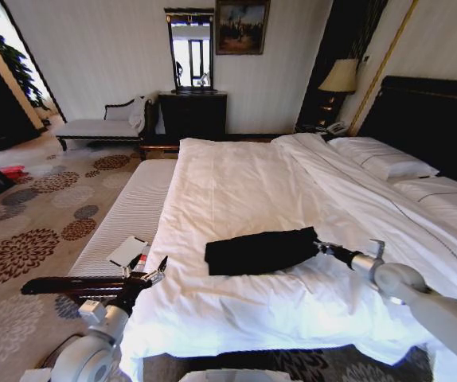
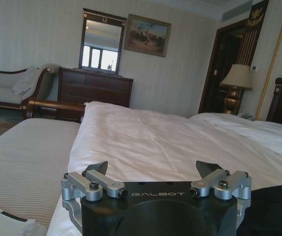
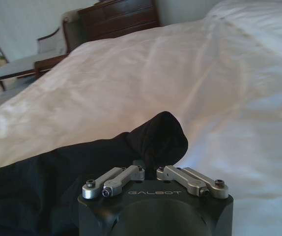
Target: Fold the clothes on the bed.
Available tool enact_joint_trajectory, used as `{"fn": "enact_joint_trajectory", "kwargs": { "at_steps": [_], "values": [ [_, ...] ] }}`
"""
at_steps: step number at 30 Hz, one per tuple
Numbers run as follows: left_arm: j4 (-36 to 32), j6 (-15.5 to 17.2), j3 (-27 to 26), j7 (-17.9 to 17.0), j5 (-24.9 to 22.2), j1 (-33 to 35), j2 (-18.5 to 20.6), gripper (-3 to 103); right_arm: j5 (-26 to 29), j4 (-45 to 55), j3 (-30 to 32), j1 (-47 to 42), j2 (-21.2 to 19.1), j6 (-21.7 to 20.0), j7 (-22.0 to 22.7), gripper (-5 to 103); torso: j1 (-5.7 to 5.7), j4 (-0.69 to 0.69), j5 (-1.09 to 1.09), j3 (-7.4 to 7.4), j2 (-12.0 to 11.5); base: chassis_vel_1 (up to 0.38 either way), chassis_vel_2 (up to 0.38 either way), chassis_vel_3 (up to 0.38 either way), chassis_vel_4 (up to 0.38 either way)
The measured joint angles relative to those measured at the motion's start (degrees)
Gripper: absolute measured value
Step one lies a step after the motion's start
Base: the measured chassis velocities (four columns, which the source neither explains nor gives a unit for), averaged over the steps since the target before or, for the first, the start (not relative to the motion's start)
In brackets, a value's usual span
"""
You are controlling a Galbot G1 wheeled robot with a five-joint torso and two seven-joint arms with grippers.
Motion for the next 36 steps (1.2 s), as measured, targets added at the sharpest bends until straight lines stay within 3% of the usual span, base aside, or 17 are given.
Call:
{"fn": "enact_joint_trajectory", "kwargs": {
  "at_steps": [10,18,22,26,36],
  "values": [
    [0.0,0.1,1.0,-0.4,0.5,-0.6,0.0,100,-0.8,-6.3,1.8,0.4,-1.2,1.2,-2.2,5,0.00,0.00,0.00,0.00,0.0,0.000,0.000,0.000,0.000],
    [0.4,0.1,1.4,-0.5,0.7,-0.9,-0.2,100,0.4,3.3,1.4,1.8,-0.5,0.7,2.7,5,0.00,0.00,-0.03,0.00,0.0,0.000,0.000,0.000,0.000],
    [0.7,0.1,1.5,-0.6,0.6,-1.1,-0.1,100,3.3,11.7,-1.7,6.3,1.0,-0.8,9.0,5,0.00,0.03,-0.03,0.00,0.0,0.000,0.000,0.000,0.000],
    [0.8,0.1,1.7,-0.6,0.5,-1.3,0.0,100,3.7,15.6,-4.6,8.5,2.7,-1.6,11.6,5,0.00,0.02,-0.03,0.00,0.0,0.000,0.000,0.000,0.000],
    [0.7,0.1,1.8,-0.9,0.9,-0.9,0.0,100,-1.7,15.9,-14.4,12.5,6.5,-1.6,11.7,5,0.00,0.00,-0.02,0.00,0.0,0.000,0.000,0.000,0.000]
  ]
}}
